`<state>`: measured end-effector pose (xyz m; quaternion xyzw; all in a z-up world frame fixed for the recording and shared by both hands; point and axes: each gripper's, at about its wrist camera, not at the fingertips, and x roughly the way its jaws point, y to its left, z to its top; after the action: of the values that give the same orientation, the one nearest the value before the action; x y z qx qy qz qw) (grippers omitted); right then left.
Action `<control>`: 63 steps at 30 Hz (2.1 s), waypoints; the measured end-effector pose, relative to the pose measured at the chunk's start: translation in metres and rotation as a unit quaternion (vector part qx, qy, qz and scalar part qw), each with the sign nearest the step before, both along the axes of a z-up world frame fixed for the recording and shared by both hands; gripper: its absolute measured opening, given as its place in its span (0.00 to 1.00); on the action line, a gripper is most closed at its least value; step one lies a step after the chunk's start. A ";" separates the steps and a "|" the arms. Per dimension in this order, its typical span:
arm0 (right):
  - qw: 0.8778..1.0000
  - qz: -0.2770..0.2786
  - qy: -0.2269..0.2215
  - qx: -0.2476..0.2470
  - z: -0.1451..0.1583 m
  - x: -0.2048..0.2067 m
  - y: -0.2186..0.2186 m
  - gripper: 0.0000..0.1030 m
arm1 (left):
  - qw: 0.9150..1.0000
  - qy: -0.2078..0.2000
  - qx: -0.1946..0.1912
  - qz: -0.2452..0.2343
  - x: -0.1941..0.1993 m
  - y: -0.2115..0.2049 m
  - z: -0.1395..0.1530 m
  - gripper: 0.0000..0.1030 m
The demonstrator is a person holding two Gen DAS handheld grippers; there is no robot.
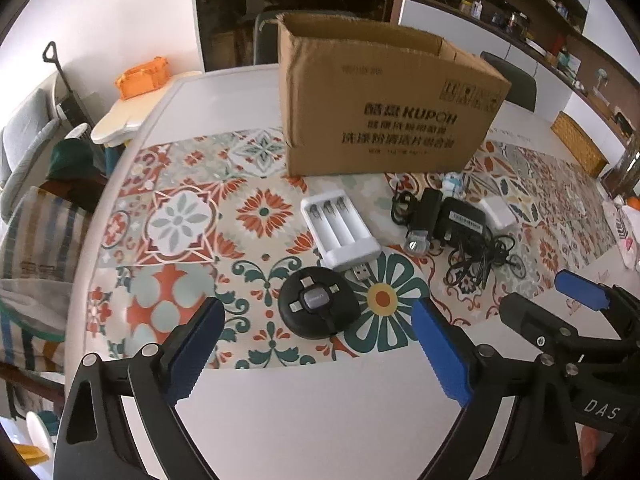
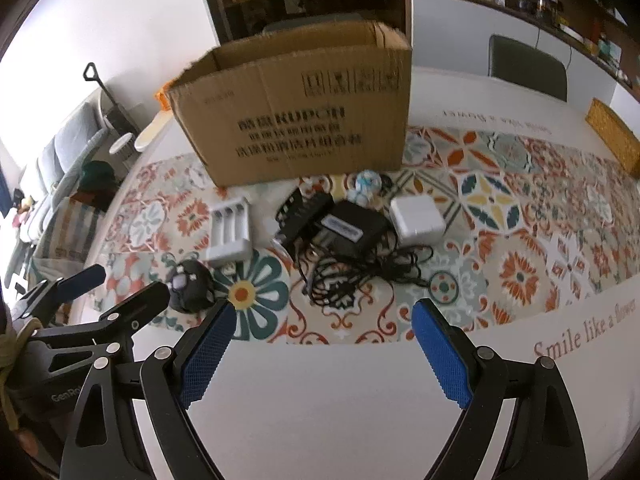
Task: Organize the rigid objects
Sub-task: 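Move the left tool back to the black round device and grasp it, then lift the black device with the left tool while the right tool grasps the white adapter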
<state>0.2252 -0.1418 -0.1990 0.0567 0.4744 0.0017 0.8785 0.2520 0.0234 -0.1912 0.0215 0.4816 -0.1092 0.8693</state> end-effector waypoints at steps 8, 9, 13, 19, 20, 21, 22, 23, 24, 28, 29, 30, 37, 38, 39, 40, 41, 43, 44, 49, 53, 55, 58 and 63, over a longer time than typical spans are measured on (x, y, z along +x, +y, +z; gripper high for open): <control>1.000 -0.009 0.026 -0.001 -0.026 0.004 -0.002 0.87 | 1.000 0.026 0.001 -0.009 0.014 -0.007 -0.030 0.82; 1.000 -0.009 0.029 -0.002 -0.029 0.005 -0.002 0.87 | 1.000 0.028 0.002 -0.010 0.016 -0.007 -0.033 0.80; 0.999 -0.012 0.035 -0.003 -0.037 0.008 -0.003 0.87 | 0.999 0.037 -0.001 -0.010 0.020 -0.007 -0.043 0.77; 0.999 -0.016 0.040 -0.002 -0.044 0.012 -0.003 0.87 | 0.999 0.047 -0.008 -0.004 0.027 -0.008 -0.054 0.69; 0.999 -0.016 0.040 -0.002 -0.045 0.013 -0.004 0.87 | 0.999 0.049 -0.010 -0.003 0.029 -0.007 -0.055 0.68; 0.999 -0.016 0.041 -0.002 -0.046 0.014 -0.003 0.87 | 0.999 0.050 -0.011 -0.001 0.030 -0.007 -0.056 0.67; 0.999 -0.016 0.042 -0.002 -0.047 0.015 -0.003 0.87 | 0.999 0.051 -0.011 0.001 0.031 -0.007 -0.057 0.65; 0.999 -0.016 0.042 -0.001 -0.048 0.015 -0.003 0.87 | 0.999 0.047 -0.006 0.003 0.031 -0.008 -0.057 0.65; 0.999 -0.016 0.043 0.000 -0.049 0.016 -0.003 0.87 | 0.999 0.044 -0.004 0.003 0.031 -0.009 -0.057 0.62; 0.999 -0.015 0.042 0.000 -0.050 0.017 -0.002 0.87 | 0.999 0.040 -0.003 0.007 0.033 -0.008 -0.057 0.58; 0.999 -0.014 0.042 0.001 -0.050 0.017 -0.001 0.87 | 0.999 0.039 -0.002 0.006 0.032 -0.008 -0.057 0.58; 0.999 -0.014 0.042 0.002 -0.051 0.017 -0.001 0.87 | 0.999 0.039 -0.002 0.006 0.032 -0.008 -0.057 0.57; 0.999 -0.004 0.042 0.005 -0.049 0.015 0.000 0.87 | 0.999 0.045 -0.009 0.009 0.020 -0.007 -0.054 0.57; 0.999 -0.003 0.041 0.005 -0.049 0.015 0.000 0.87 | 0.999 0.044 -0.009 0.008 0.018 -0.008 -0.052 0.57; 0.999 -0.002 0.041 0.006 -0.048 0.014 -0.001 0.87 | 0.999 0.042 -0.009 0.007 0.016 -0.009 -0.050 0.57; 0.999 -0.001 0.040 0.006 -0.047 0.013 -0.001 0.87 | 0.999 0.040 -0.007 0.007 0.014 -0.009 -0.049 0.57; 0.999 0.001 0.039 0.005 -0.045 0.013 -0.002 0.87 | 0.999 0.037 -0.006 0.007 0.013 -0.011 -0.045 0.57; 0.999 0.003 0.036 0.006 -0.042 0.012 -0.003 0.87 | 0.999 0.032 -0.011 0.008 0.011 -0.012 -0.040 0.57; 0.999 0.004 0.034 0.006 -0.040 0.011 -0.005 0.87 | 0.999 0.029 -0.013 0.007 0.010 -0.013 -0.037 0.57; 1.000 0.010 0.025 0.015 -0.030 0.012 -0.012 0.87 | 1.000 0.011 -0.017 0.007 0.007 -0.019 -0.021 0.57; 1.000 0.012 0.016 0.018 -0.024 0.014 -0.019 0.87 | 1.000 -0.004 -0.020 0.008 0.006 -0.026 -0.010 0.57; 1.000 0.015 0.013 0.021 -0.021 0.017 -0.024 0.87 | 1.000 -0.006 -0.027 0.012 0.006 -0.029 -0.006 0.57; 1.000 0.015 0.007 0.024 -0.017 0.021 -0.031 0.87 | 0.999 -0.018 -0.029 0.014 0.007 -0.038 0.003 0.57; 0.999 0.016 -0.004 0.030 -0.011 0.030 -0.047 0.86 | 0.999 -0.031 -0.033 0.019 0.014 -0.053 0.013 0.57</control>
<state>0.2557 -0.1888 -0.2101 0.0755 0.4715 0.0300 0.8781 0.2661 -0.0298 -0.1782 -0.0136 0.4509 -0.1076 0.8859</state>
